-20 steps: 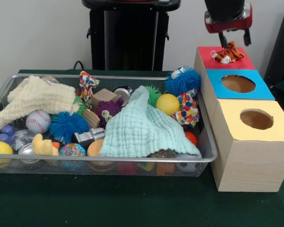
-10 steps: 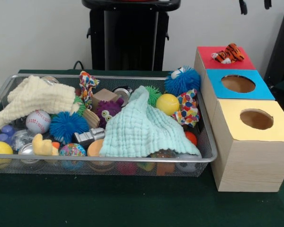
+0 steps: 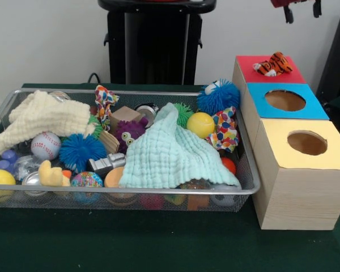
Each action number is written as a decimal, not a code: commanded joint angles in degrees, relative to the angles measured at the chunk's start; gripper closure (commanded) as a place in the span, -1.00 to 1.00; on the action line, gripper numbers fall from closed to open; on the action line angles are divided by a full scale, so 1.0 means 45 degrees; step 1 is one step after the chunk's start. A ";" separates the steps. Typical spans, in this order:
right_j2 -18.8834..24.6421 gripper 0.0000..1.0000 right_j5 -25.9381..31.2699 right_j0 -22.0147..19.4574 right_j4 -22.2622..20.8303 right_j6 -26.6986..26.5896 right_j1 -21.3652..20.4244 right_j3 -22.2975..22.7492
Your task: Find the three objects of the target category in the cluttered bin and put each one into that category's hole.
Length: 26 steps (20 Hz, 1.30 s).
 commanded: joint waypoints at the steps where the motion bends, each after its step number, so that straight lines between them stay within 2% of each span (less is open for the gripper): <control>1: 0.0332 -1.00 -0.1950 -0.0520 0.0707 0.1825 0.1584 -0.0049; 7: 0.0363 -1.00 -0.2977 -0.0675 0.0386 0.1730 0.3225 -0.0663; 13: -0.0021 -1.00 -0.3472 -0.0313 -0.0130 0.2087 0.4667 -0.1964; 21: -0.1309 -1.00 -0.2845 0.0472 -0.1023 0.2582 0.5938 -0.4028; 26: -0.1138 -1.00 -0.3260 0.0260 -0.0929 0.1966 0.6358 -0.4210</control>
